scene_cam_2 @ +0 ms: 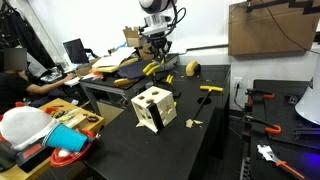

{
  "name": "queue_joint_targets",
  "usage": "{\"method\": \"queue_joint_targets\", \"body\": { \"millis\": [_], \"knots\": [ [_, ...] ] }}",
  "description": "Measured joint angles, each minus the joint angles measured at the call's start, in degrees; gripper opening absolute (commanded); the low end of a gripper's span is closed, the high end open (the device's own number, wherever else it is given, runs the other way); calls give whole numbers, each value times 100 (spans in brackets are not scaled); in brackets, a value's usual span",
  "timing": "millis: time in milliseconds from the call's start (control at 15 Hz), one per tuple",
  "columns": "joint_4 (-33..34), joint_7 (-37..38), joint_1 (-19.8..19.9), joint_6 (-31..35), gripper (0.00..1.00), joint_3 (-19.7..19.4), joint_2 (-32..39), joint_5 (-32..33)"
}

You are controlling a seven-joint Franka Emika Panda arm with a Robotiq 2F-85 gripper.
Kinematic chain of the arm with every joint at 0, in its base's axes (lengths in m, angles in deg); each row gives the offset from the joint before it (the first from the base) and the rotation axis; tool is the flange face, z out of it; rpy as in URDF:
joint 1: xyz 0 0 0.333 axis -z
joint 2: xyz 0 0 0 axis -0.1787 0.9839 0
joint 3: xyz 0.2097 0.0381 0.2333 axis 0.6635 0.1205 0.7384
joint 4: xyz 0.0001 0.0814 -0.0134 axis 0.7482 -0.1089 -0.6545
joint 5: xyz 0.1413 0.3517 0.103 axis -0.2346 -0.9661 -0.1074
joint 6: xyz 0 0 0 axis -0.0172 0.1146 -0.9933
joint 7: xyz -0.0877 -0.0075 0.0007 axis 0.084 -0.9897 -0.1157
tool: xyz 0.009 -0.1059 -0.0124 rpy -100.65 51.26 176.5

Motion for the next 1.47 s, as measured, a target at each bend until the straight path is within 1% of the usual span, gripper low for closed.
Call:
{"method": "queue_joint_targets", "body": {
  "millis": [333,600,1133,1467],
  "knots": [
    [0,36,6,1,4,-2,0,-10],
    [0,284,17,1,4,-11,2,-43],
    [-1,1005,114,1,4,-65,16,-293],
    [2,1113,187,1,4,-67,23,-429]
  ]
}}
